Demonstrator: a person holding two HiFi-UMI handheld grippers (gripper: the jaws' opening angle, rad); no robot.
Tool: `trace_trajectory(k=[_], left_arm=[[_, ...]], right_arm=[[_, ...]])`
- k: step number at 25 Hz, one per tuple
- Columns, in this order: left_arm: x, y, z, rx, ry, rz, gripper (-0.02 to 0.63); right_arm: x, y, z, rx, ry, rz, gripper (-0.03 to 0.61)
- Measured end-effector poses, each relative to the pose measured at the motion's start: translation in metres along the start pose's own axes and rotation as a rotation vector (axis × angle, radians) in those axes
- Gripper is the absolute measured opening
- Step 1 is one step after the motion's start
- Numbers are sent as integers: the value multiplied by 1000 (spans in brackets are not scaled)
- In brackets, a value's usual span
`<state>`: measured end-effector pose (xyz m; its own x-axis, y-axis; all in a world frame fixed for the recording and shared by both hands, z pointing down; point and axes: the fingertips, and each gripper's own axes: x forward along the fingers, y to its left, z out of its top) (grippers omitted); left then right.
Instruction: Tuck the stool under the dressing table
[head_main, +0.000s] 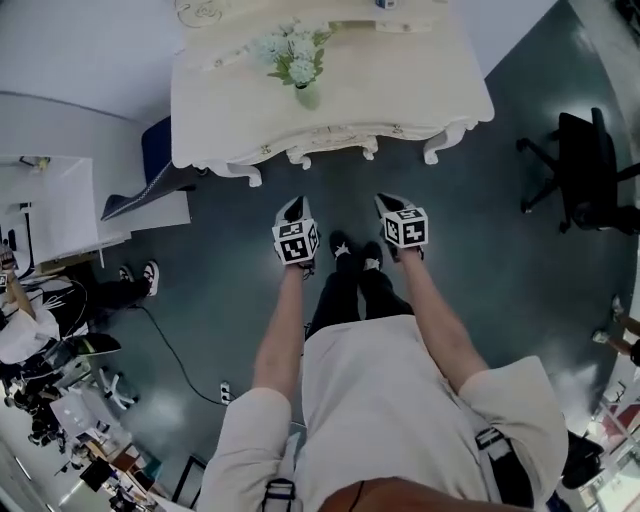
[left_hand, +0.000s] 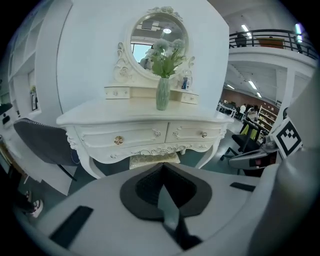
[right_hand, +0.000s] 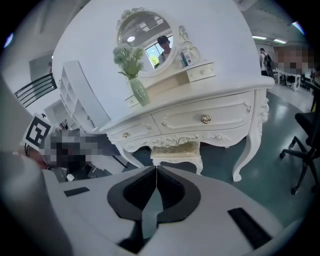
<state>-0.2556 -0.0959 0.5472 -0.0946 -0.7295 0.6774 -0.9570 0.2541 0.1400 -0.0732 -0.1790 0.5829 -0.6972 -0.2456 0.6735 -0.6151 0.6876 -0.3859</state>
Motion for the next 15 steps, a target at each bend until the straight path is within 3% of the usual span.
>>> trace_trajectory(k=[5,10,15], left_arm=[[-44,-21,-7,14,2,-15,15],[-76,-22,3,-51,-38,9,15],[-103,-24,9,-50,-74,14,15]], right_arm=[[-34,23,10,44,-35,53,44],[-61,36,26,-36,-44,59,44],[-83,47,28,-70,-52,75,44]])
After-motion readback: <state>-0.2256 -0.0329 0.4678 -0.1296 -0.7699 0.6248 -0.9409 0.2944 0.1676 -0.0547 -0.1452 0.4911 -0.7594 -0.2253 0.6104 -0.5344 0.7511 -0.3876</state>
